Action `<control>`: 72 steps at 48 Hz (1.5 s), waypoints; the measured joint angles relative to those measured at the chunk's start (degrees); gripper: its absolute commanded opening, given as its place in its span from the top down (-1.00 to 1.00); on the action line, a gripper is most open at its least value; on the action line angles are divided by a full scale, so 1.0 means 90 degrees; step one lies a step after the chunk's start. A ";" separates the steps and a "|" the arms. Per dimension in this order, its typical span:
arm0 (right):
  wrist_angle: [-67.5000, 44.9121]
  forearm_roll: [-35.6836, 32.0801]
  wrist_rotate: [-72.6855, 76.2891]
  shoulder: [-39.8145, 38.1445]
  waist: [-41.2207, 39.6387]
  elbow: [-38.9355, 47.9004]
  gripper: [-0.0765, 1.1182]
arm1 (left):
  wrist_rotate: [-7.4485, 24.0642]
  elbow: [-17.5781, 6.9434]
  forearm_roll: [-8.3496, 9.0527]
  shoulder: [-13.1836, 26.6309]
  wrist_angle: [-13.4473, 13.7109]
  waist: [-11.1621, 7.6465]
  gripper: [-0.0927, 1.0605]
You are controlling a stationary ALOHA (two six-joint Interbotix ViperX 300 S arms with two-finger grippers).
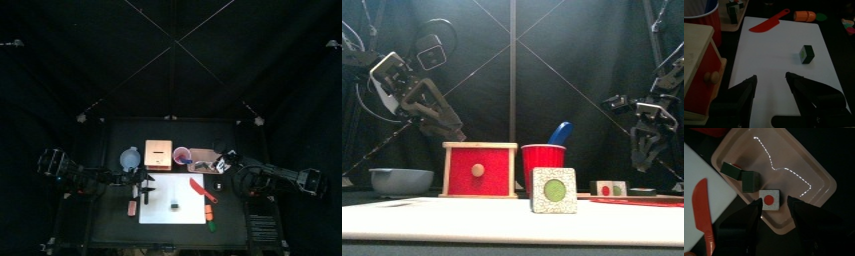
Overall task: Place sushi on board then cut the sushi with the knife then place the pieces on the plate
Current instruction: Place the 4 sushi pieces on the plate
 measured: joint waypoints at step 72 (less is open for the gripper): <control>-0.0615 0.0205 -0.0029 0.4883 0.4775 -0.4268 -0.72 | 0.0020 0.0000 0.0000 0.0000 0.0000 0.0010 -0.66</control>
